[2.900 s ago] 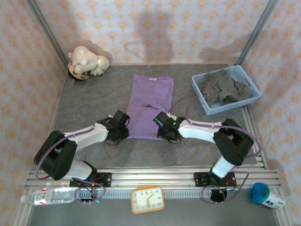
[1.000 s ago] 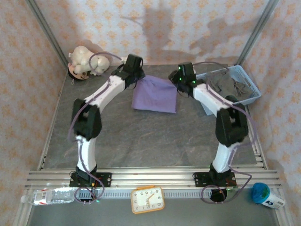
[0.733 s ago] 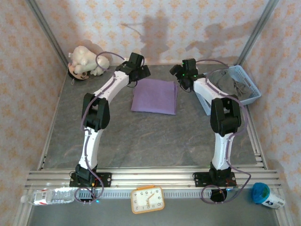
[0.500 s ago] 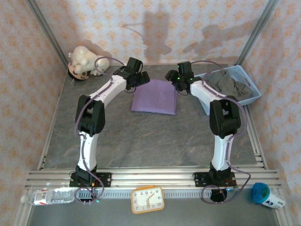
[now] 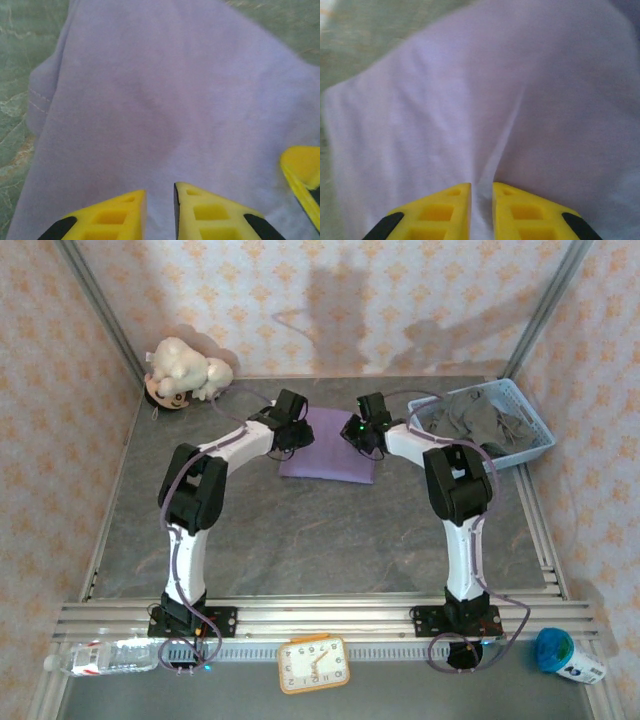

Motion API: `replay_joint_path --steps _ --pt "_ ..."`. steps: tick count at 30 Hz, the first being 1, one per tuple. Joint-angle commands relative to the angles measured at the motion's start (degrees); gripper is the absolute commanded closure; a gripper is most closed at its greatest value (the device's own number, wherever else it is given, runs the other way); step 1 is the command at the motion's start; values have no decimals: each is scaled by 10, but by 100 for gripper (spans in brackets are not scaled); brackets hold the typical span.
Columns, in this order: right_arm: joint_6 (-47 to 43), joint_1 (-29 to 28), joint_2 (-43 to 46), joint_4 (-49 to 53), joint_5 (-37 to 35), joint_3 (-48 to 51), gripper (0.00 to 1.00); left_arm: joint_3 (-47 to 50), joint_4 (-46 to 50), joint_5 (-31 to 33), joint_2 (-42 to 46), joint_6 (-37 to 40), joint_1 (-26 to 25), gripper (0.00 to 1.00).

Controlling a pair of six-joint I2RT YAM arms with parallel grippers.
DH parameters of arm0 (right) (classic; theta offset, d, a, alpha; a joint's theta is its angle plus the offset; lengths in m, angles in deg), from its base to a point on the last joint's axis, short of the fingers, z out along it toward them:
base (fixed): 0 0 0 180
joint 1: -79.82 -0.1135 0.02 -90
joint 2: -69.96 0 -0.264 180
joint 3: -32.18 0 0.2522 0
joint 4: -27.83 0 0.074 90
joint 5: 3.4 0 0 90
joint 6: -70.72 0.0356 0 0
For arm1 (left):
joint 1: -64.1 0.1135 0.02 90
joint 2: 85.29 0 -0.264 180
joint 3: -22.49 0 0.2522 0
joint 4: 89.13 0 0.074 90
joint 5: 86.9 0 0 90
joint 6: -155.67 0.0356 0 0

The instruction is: Fold and stack the mixed laundry pile

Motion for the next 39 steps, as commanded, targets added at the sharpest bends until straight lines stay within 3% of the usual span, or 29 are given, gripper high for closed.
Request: replay_joint_path --steps 1,7,14,16,20,23,27,31,35,39 --pt "20 15 -6 -23 -25 33 81 9 6 23 -29 -6 7 78" --pt "36 5 26 -34 -7 114 80 22 16 26 -40 4 10 73" --pt "97 -90 128 -78 -5 260 77 10 66 78 -22 65 35 63" --pt "121 -125 160 -90 -9 283 70 -13 83 78 -25 97 39 57" --pt "139 -160 233 -90 -19 292 50 -80 131 70 -36 158 40 32" --pt "102 -148 285 -27 -63 272 39 -110 153 61 -23 182 40 22" --pt "14 -116 323 107 -169 217 20 -94 151 29 21 163 38 20" --pt "-38 -63 347 168 -208 198 0 -30 127 7 70 110 23 19" --pt "-80 -19 346 225 -227 177 1 23 93 25 98 32 -13 18" --pt "-110 -5 344 245 -243 178 1 41 55 83 100 -56 -58 16"
